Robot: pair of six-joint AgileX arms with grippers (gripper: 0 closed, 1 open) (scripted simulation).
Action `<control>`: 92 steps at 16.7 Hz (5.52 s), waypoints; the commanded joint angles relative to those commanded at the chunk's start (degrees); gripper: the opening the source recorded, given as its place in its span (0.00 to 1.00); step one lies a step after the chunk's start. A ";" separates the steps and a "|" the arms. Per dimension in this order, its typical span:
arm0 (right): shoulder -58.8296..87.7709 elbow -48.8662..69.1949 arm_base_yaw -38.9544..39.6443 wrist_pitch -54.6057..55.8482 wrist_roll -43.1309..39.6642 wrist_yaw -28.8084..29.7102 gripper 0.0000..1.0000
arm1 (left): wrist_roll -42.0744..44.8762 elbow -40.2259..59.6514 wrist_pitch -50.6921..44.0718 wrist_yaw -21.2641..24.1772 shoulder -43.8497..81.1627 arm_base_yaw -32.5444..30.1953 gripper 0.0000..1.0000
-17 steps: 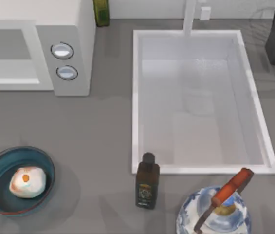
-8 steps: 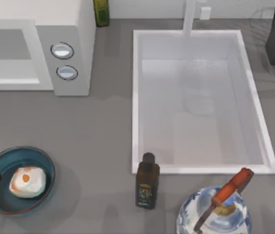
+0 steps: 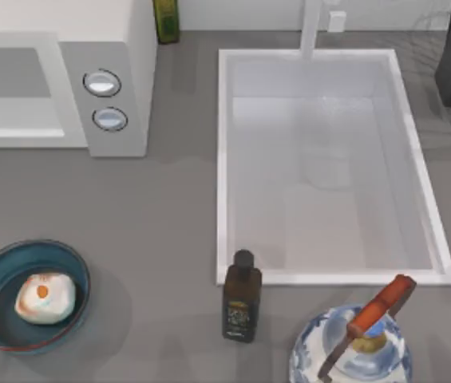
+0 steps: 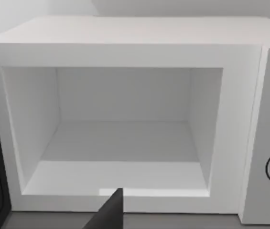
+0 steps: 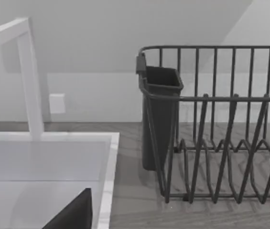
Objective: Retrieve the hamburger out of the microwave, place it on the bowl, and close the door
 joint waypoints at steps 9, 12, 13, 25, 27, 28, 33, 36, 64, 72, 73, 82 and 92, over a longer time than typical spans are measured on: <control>0.00 0.00 0.00 0.00 0.00 0.00 1.00 | 0.00 0.00 0.00 0.00 0.00 0.00 0.00; 0.00 0.00 0.00 0.00 0.00 0.00 1.00 | 0.00 0.00 0.00 0.00 0.00 0.00 0.00; 0.00 0.00 0.00 0.00 0.00 0.00 1.00 | 0.00 0.00 0.00 0.00 0.00 0.00 0.00; 0.00 0.00 0.00 0.00 0.00 0.00 1.00 | 0.05 3.82 -0.53 14.93 3.32 14.93 0.00; 0.00 0.00 0.00 0.00 0.00 0.00 1.00 | 0.06 4.90 -0.67 19.16 4.26 19.15 0.00; 0.00 0.00 0.00 0.00 0.00 0.00 1.00 | 0.07 5.31 -0.73 20.73 4.62 20.73 0.00; 0.00 0.00 0.00 0.00 0.00 0.00 1.00 | 0.08 5.76 -0.79 22.42 5.01 22.42 0.00; 0.00 0.00 0.00 0.00 0.00 0.00 1.00 | 0.13 5.37 -0.08 21.30 5.27 21.30 0.00; 0.00 0.00 0.00 0.00 0.00 0.00 1.00 | 1.12 2.53 23.57 -4.34 26.45 -4.16 0.00; 0.00 0.00 0.00 0.00 0.00 0.00 1.00 | 22.41 27.76 2.67 10.34 51.45 20.91 0.00; 0.00 0.00 0.00 0.00 0.00 0.00 1.00 | 25.88 32.68 -1.26 12.91 56.19 25.61 0.00; 0.00 0.00 0.00 0.00 0.00 0.00 1.00 | 49.40 72.62 -35.91 34.00 93.95 57.19 0.00; 0.00 0.00 0.00 0.00 0.00 0.00 1.00 | 53.06 79.85 -43.60 38.39 100.97 60.04 0.00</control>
